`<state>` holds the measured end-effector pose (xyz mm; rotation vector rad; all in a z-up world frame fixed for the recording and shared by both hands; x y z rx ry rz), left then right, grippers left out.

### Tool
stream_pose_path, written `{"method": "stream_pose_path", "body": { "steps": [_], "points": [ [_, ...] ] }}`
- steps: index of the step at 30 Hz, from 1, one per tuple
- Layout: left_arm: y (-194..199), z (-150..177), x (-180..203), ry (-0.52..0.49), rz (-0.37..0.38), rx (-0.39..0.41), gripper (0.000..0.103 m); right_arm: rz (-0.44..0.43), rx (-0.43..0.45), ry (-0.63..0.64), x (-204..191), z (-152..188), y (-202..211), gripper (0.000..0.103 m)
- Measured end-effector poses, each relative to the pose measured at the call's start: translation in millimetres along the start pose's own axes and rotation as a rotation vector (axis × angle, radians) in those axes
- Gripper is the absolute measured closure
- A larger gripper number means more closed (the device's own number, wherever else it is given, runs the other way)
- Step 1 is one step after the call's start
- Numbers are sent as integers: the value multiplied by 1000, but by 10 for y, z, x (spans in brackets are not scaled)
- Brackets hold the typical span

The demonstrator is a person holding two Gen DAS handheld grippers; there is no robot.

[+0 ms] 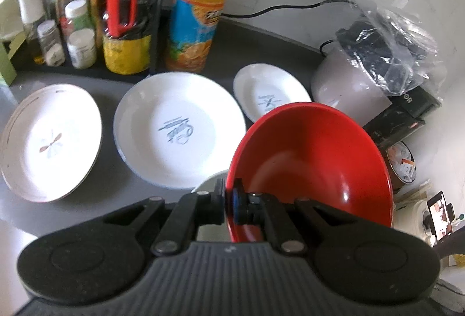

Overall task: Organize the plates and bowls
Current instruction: 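Lift the red bowl with both grippers and carry it over the stacked white bowls, then lower the red bowl onto the white bowl stack and open both grippers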

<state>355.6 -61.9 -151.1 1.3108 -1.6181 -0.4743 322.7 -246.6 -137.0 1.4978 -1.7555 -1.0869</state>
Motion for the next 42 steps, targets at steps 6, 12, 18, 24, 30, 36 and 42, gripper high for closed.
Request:
{"method": "stream_pose_path", "body": {
  "steps": [6, 12, 18, 24, 30, 36, 42],
  "points": [
    [27, 101, -186, 16, -21, -13, 99, 6, -25, 27, -150, 161, -25, 83],
    [-20, 186, -335, 40, -28, -36, 99, 18, -53, 52, -256, 316, -104, 83],
    [-134, 259, -489, 72, -20, -64, 99, 39, -59, 76, -322, 395, -176, 83],
    [-169, 254, -483, 57, -20, -68, 99, 64, -66, 108, -331, 419, -243, 83],
    [-176, 253, -469, 54, -27, -68, 99, 42, -81, 116, -337, 408, -233, 79],
    [-165, 227, -469, 53, -35, -70, 99, 1, -50, 61, -202, 307, -73, 69],
    [-95, 146, -430, 26, -65, -64, 95, -53, -38, 58, -112, 243, -24, 69]
  ]
}}
Point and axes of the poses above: each gripper's, at about its wrist camera, not at the fingertips, and y roughly against the way its jaws point, x to its right, z to its underside, the point moved 8 cm from there along -y, roughly the way its jaws point, and after that the axes turned 11 degrees about z, right-handed, at the moved point
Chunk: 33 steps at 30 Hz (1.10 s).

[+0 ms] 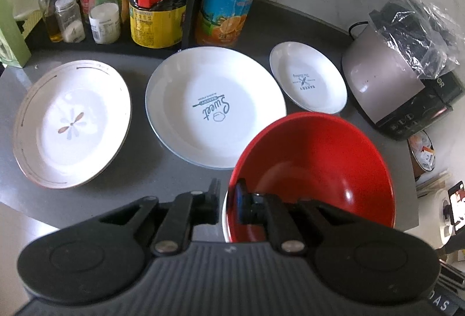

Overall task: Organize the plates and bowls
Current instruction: 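Lower the red bowl onto the white bowl stack and open both grippers, then move both grippers to the rim of the white 'Sweet' plate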

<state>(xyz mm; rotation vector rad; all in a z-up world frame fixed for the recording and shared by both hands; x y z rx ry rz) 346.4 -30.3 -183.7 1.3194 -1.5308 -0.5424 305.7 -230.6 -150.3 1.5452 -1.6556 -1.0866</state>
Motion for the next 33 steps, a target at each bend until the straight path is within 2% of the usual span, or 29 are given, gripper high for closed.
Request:
{"method": "stream_pose_path", "body": {
  "steps": [5, 7, 9, 11, 15, 20, 22, 24, 28, 33],
  "points": [
    [99, -50, 8, 19, -10, 13, 89, -82, -13, 5, 59, -69, 49, 68],
    [141, -61, 5, 34, -18, 20, 87, -115, -15, 6, 92, -106, 72, 60],
    [179, -68, 10, 43, -23, 23, 79, -140, -4, 24, 108, -152, 107, 59],
    [231, -69, 9, 52, -26, 38, 67, -164, 4, 35, 133, -205, 131, 59],
    [313, -93, 9, 61, -31, 62, 57, -202, 14, 47, 170, -315, 153, 59],
    [390, -173, -18, 92, -33, 88, 55, -224, 13, 67, 140, -433, 140, 59],
    [407, -226, -31, 89, -32, 96, 52, -223, 14, 65, 128, -482, 129, 52],
    [418, -288, -54, 87, -30, 105, 43, -215, 22, 50, 119, -532, 122, 45],
    [433, -450, -157, 78, -31, 127, 39, -207, 21, 37, 54, -598, 75, 44],
    [371, -652, -334, 61, -17, 111, 38, -183, 28, -4, -66, -724, 26, 43]
  ]
}}
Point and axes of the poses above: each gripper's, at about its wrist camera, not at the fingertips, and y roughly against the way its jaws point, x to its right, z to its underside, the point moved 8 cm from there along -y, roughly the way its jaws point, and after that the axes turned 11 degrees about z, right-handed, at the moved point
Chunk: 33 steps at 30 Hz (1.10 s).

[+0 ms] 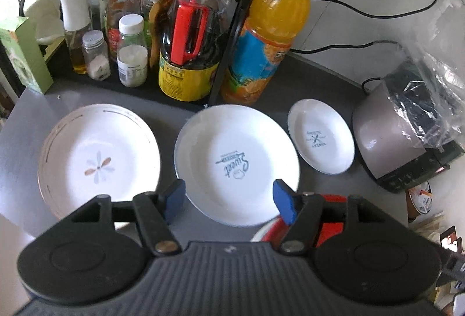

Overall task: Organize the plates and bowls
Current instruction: 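Move both grippers to the rim of the white 'Sweet' plate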

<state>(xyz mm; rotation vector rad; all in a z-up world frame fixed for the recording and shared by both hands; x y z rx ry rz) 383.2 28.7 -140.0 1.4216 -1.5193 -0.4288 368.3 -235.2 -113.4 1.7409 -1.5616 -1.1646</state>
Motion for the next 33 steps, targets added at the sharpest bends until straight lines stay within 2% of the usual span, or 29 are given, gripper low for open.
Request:
{"method": "stream_pose_path", "body": {
  "steps": [4, 11, 17, 22, 27, 32, 33],
  "points": [
    [-103, -158, -177, 7, -4, -9, 38, 1, -7, -43, -104, -130, -71, 36],
    [-299, -336, -396, -2, 24, -45, 38, -32, -65, -72, -365, -330, -363, 35],
    [-483, -379, -490, 24, 6, -90, 38, -37, -122, -52, -442, -440, -638, 32],
    [-593, -368, -620, 88, -25, -90, 38, -76, -159, 6, -511, -572, -797, 32],
    [-676, -291, -701, 165, -50, -80, 39, -141, -261, 92, -603, -640, -1017, 32],
    [-793, -201, -750, 240, -67, -70, 44, -160, -305, 152, -555, -718, -1255, 34],
    [-814, -190, -759, 250, -70, -65, 45, -162, -313, 172, -546, -722, -1318, 37]
  ]
}}
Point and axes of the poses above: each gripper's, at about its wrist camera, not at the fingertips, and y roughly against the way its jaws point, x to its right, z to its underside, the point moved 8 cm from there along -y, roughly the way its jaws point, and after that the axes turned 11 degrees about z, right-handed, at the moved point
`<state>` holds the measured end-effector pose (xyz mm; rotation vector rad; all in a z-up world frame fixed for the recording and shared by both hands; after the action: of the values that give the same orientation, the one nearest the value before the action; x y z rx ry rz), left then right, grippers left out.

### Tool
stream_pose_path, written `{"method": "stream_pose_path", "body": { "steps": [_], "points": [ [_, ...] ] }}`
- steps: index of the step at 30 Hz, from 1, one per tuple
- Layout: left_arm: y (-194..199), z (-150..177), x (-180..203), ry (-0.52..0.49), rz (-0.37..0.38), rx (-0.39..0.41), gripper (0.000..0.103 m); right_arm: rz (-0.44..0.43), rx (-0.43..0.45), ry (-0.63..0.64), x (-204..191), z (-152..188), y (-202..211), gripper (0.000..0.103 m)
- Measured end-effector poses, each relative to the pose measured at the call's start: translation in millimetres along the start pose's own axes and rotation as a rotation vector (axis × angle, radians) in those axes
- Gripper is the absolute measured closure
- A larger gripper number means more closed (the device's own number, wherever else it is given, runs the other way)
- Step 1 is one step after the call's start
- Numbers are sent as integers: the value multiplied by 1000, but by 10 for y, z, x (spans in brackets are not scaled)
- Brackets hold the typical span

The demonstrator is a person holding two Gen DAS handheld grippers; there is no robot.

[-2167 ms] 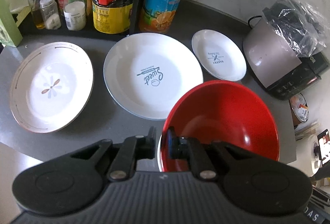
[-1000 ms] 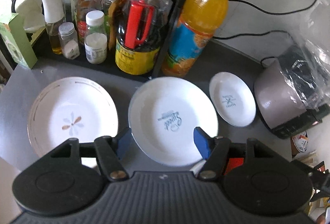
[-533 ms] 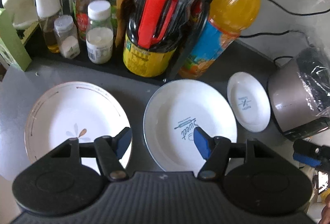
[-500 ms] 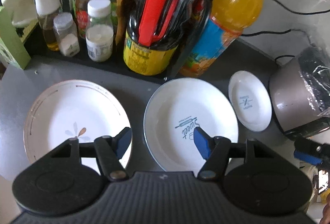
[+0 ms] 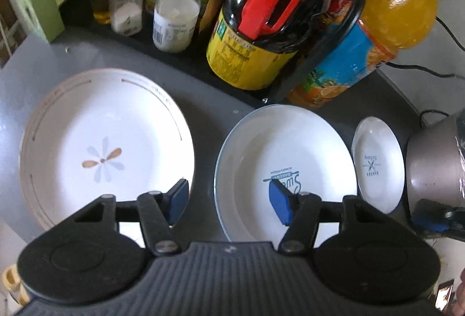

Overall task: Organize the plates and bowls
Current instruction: 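Move both grippers to the rim of the white 'Sweet' plate, then close both grippers on the rim of the 'Sweet' plate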

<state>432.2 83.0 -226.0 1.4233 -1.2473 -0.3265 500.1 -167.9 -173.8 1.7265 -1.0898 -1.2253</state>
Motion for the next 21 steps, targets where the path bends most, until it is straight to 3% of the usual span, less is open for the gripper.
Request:
{"method": "stream_pose_path", "body": {
  "steps": [2, 6, 12, 14, 21],
  "points": [
    [-37, 24, -29, 22, -16, 5, 54, -5, -26, 26, 38, -24, -120, 43],
    [-90, 50, -67, 55, -5, 28, 60, -5, -70, 58, 125, -57, -342, 52],
    [-256, 154, -124, 57, -25, 16, 64, 8, -114, 100, 163, 25, -643, 58],
    [-323, 193, -170, 82, -38, -1, 71, 16, -128, 120, 151, 75, -740, 58],
    [-449, 196, -222, 97, -58, -14, 73, 40, -161, 141, 207, 82, -935, 61]
  ]
}}
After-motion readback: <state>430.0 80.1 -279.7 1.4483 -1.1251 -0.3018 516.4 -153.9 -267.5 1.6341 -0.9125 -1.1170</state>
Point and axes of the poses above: each gripper's, at about its wrist camera, not at the fingertips, and y roughly against the way its jaws point, x to its right, z to its underside, the point moved 8 cm from there along -y, roughly the way its jaws point, and after that the axes turned 11 degrees about z, right-handed, at the moved point
